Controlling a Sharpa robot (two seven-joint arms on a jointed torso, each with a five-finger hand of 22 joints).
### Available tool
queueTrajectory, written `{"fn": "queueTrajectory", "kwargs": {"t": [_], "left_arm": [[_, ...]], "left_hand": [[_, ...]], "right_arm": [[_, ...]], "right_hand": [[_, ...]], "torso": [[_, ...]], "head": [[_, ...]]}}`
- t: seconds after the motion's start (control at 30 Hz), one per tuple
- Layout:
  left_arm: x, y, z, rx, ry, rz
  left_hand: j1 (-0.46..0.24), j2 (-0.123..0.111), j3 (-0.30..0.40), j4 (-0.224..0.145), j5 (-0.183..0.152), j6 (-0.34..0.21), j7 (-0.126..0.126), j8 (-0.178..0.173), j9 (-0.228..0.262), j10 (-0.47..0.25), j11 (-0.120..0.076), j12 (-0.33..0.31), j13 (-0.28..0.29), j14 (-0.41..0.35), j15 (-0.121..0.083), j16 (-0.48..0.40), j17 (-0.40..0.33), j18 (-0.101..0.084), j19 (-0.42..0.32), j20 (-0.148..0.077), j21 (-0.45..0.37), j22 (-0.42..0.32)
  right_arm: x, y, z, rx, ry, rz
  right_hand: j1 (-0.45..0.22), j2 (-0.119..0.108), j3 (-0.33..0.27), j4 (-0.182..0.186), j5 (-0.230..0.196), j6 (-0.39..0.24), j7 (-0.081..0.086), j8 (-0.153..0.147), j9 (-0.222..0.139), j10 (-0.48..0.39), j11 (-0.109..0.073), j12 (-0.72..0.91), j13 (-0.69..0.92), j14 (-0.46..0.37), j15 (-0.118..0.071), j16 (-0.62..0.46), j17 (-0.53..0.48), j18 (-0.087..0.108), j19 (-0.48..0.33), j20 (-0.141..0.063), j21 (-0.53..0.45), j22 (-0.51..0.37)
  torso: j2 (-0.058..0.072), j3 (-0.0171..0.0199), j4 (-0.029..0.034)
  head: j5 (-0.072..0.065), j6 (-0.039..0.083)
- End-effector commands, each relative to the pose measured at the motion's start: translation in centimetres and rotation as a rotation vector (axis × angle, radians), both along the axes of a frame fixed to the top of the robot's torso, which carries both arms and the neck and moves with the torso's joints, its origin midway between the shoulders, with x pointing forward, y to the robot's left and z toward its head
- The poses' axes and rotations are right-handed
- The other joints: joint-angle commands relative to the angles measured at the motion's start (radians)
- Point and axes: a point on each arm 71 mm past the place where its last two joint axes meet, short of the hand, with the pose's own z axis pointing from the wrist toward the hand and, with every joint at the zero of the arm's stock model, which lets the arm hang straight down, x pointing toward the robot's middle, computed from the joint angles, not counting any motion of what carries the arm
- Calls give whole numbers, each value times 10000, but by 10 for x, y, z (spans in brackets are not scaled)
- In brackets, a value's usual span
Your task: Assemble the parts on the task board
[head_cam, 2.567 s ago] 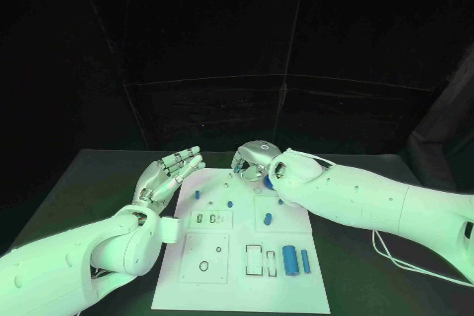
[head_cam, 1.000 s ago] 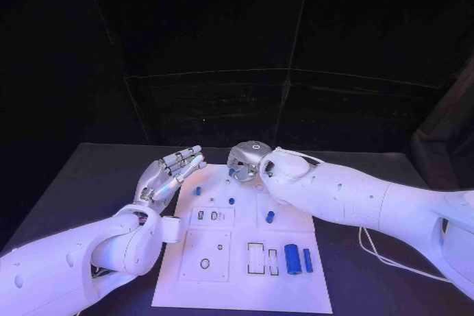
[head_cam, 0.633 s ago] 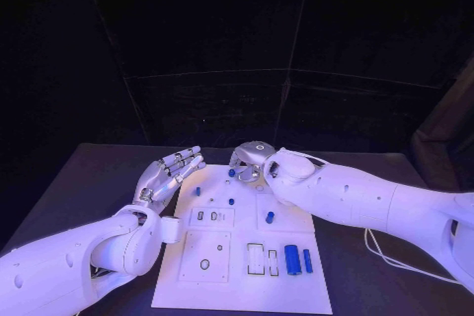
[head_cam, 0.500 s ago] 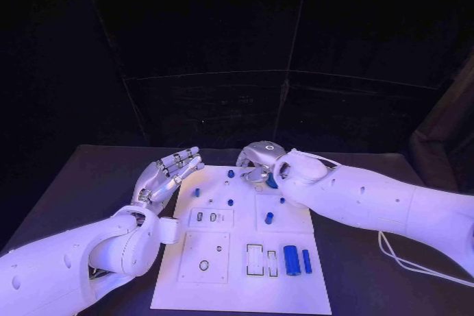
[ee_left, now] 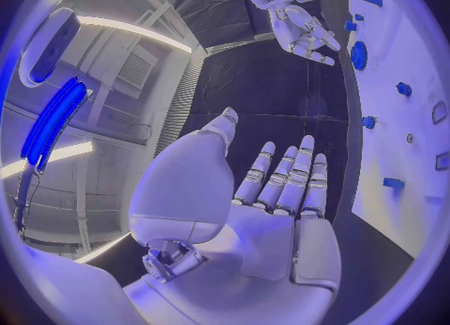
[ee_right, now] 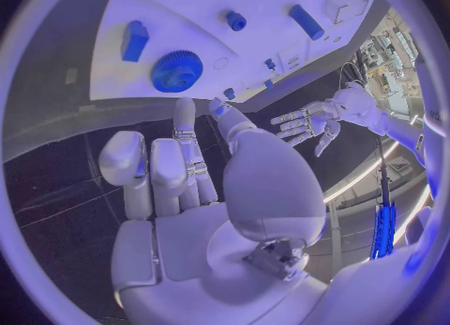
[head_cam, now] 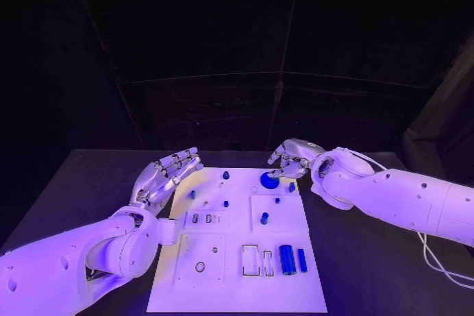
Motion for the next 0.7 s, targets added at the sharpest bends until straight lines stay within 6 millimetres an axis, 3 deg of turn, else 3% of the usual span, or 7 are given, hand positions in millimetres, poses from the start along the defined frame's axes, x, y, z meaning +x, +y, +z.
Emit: {"fn": "queueTrajectory", "kwargs": {"t": [0.03,0.27,0.53,0.7], "left_arm": [[0,-3,1,-81,-41,-265],[0,-3,1,-105,-13,-322],[1,-3,0,-112,2,-345],[1,-3,0,-109,17,-349]], "left_hand": [[22,91,6,-92,-5,-71,1089,-38,-14,-87,-24,-48,-16,101,8,-4,18,-116,224,9,84,31],[13,210,7,-254,-5,-105,1076,-33,-13,-84,-38,-42,-12,536,-38,87,71,-70,1135,-2,347,142],[5,252,8,-319,-5,-117,1068,-33,-13,-77,-48,-41,-11,628,-61,121,81,-48,1461,-7,437,175],[1,281,11,-362,-6,-126,1068,-33,-13,-90,-50,-43,-12,670,-72,134,84,-34,1722,-9,508,202]], "right_arm": [[3,-7,-7,-63,1070,-480],[6,1,-9,-760,1049,-175],[9,14,-11,-1442,893,133],[10,17,-13,-1742,928,162]], "right_hand": [[249,-14,-301,160,37,-171,25,71,5,-152,30,1040,1200,181,48,167,198,-38,-6,47,99,71],[511,32,-709,405,11,-343,61,221,6,-367,75,2283,2707,209,90,479,632,-50,14,83,195,205],[702,54,-871,483,-34,-455,83,271,-3,-318,95,2887,3421,275,110,790,1137,-80,77,103,290,382],[774,79,-914,507,-18,-475,88,300,0,-315,101,3059,3633,304,118,924,1357,-90,99,112,327,446]], "torso": [[20,-7,25],[27,-15,54],[16,-32,44],[23,-16,35]], "head": [[-36,-6],[-31,-52],[-51,-85],[-32,-123]]}}
